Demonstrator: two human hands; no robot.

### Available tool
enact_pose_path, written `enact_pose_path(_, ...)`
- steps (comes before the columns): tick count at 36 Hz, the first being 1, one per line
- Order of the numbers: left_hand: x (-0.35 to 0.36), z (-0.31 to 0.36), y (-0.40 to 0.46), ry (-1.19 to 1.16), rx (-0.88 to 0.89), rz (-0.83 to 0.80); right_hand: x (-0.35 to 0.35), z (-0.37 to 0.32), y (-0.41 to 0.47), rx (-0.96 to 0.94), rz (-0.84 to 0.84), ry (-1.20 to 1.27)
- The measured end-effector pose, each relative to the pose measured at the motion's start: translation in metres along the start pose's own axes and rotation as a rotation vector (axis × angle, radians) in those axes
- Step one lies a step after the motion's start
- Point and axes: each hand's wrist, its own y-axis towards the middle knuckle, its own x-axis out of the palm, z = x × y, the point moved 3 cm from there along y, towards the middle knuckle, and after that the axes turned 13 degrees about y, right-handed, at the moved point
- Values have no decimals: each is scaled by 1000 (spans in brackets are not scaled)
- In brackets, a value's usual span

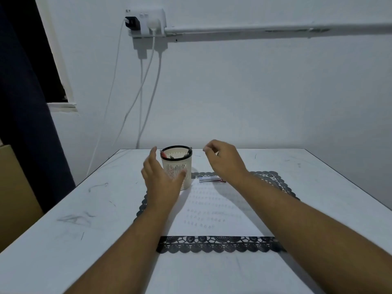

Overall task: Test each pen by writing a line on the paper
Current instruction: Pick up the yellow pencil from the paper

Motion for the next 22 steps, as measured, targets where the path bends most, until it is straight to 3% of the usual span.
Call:
enact_pose_path(3, -14, 15, -4, 63, 291, 213, -15, 15, -21, 57, -41, -46)
enact_pose_path(5, -15, 25, -7, 81, 423, 220, -24, 25, -36, 82, -92, -151)
enact_pose_path(13, 16, 38, -27, 491, 516, -263, -34, 41, -81, 166, -388, -527)
enact_pose_path(19, 27, 32, -39, 609, 520, -488, -32, 40, -91, 149, -403, -523)
enact_pose_path(22, 28, 28, -40, 608, 542, -526, -35, 43, -90, 155, -394, -503)
